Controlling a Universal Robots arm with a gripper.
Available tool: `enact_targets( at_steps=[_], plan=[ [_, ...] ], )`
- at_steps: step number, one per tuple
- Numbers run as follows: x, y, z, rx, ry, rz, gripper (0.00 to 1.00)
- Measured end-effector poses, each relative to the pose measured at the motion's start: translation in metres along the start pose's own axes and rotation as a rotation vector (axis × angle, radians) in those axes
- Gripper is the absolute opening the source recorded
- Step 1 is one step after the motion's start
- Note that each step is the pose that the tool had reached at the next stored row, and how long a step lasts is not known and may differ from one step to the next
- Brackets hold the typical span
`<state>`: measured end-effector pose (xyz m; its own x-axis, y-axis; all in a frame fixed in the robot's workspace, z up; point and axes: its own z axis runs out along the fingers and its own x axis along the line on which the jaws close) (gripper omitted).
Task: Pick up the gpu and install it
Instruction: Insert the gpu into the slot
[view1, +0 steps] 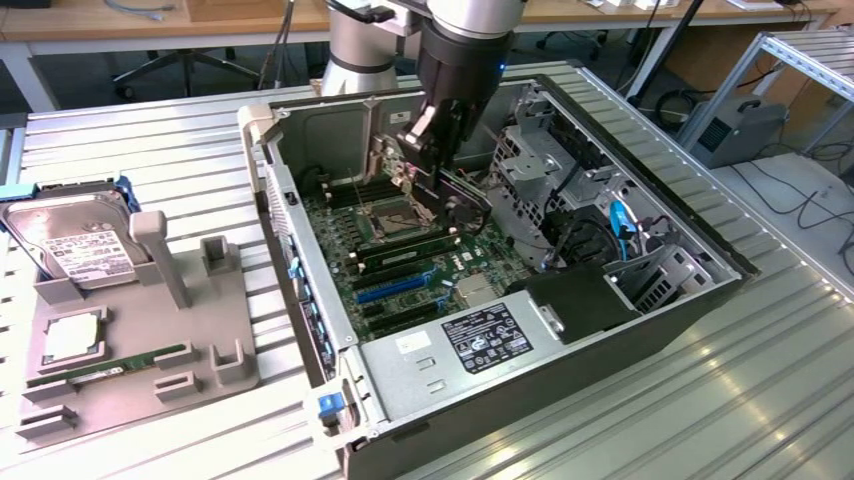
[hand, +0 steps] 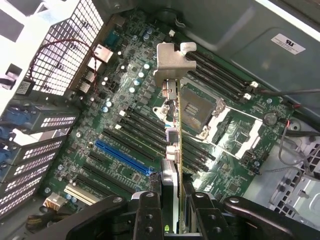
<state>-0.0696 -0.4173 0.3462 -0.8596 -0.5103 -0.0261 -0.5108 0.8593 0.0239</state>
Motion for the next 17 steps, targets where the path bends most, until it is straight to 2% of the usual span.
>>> enact_targets(
  at_steps=[17],
  plan=[
    [-0.0005,-0.0003,0.0003,-0.0017,0.0016,-0.065,0.27]
  ],
)
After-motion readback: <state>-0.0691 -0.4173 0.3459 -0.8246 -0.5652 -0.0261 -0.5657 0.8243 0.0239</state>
